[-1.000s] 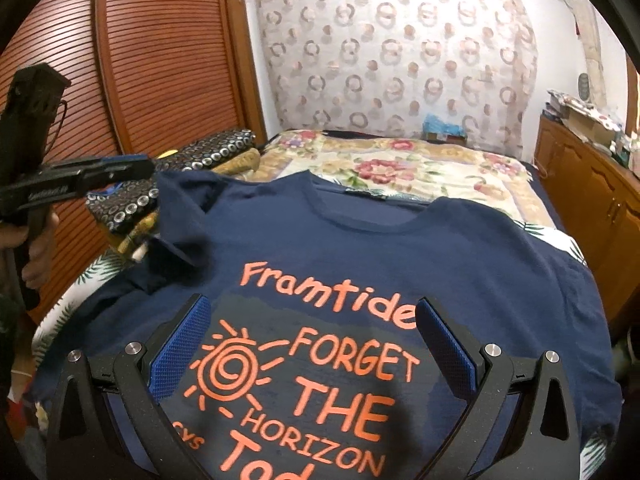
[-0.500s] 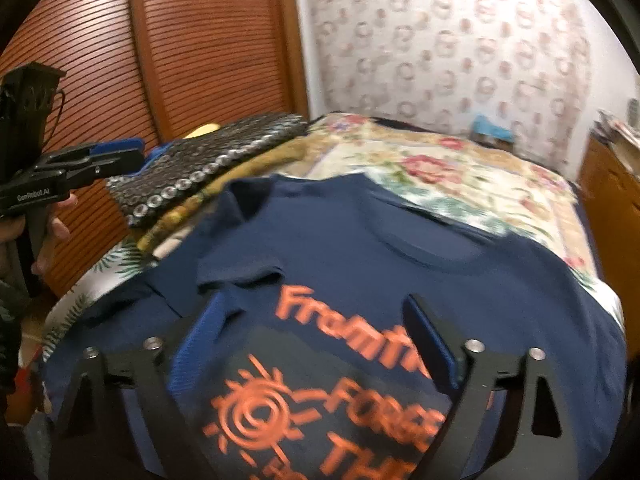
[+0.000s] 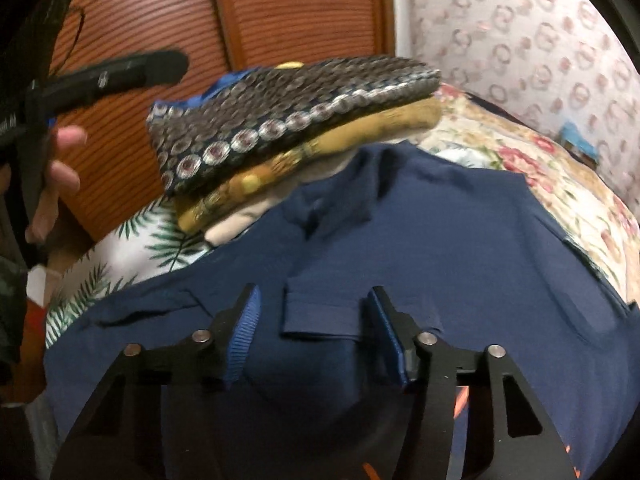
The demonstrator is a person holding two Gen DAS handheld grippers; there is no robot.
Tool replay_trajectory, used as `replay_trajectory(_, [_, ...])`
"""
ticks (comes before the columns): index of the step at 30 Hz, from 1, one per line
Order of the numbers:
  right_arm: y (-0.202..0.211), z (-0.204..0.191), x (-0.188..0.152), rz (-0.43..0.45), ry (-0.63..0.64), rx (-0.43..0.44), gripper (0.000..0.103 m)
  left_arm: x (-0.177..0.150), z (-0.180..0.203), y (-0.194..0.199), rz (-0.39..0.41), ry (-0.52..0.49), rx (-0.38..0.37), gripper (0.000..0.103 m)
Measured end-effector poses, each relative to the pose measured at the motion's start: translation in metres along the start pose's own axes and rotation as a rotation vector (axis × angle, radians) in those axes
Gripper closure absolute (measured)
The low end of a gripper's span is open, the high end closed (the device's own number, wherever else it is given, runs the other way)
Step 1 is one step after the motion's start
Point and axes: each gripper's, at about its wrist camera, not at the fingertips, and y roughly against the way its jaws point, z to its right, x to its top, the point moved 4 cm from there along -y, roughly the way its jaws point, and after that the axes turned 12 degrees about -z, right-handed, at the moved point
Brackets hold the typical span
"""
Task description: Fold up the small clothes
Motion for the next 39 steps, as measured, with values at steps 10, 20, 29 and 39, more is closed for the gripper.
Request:
replay_trajectory(10, [0.022,0.035,0.009,0.055,-0.031,-0.023,0.100,0.002,0.002,-0.004,-0.003,0.001,-0.008,0.042])
replay_trajectory(20, [0.045,0.133,0.021,0.058,-0.282,-0.246,0.098,0.004,0.015,-0.009,-0.018,-0.007,-0.014,0.042])
replay_trajectory(29, [0.075,0.150,-0.013,0.106,-0.332,-0.261,0.054,0.011,0.032,-0.026,-0.061,-0.046,-0.007,0.042])
replay_trajectory(39, [0.145,0.171,-0.106,0.147,-0.437,-0.339,0.052,0.020,0.061,-0.045,-0.090,-0.074,-0.036,0.042])
